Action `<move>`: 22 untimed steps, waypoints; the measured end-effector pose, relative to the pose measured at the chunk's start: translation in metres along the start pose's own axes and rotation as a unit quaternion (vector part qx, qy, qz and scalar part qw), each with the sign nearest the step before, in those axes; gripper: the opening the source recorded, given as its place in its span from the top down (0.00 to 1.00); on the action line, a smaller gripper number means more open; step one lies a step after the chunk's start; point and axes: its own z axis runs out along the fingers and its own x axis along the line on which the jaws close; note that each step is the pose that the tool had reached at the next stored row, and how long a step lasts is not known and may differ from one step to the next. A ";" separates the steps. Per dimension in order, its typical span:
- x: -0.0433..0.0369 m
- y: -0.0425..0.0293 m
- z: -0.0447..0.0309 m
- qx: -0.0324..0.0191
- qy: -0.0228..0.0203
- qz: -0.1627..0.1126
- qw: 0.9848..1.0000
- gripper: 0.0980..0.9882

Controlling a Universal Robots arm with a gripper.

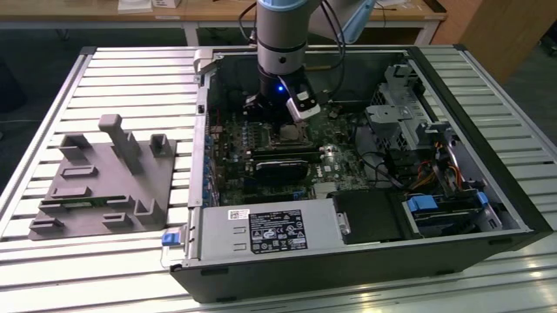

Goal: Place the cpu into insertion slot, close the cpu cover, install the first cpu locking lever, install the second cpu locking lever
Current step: 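Close the cpu cover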

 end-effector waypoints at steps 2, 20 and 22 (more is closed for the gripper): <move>-0.0001 0.0001 -0.0023 0.000 0.000 0.000 1.000 0.99; -0.0271 0.0029 -0.0109 0.000 0.004 0.000 1.000 0.99; -0.0272 0.0031 -0.0125 0.000 0.004 0.000 1.000 0.99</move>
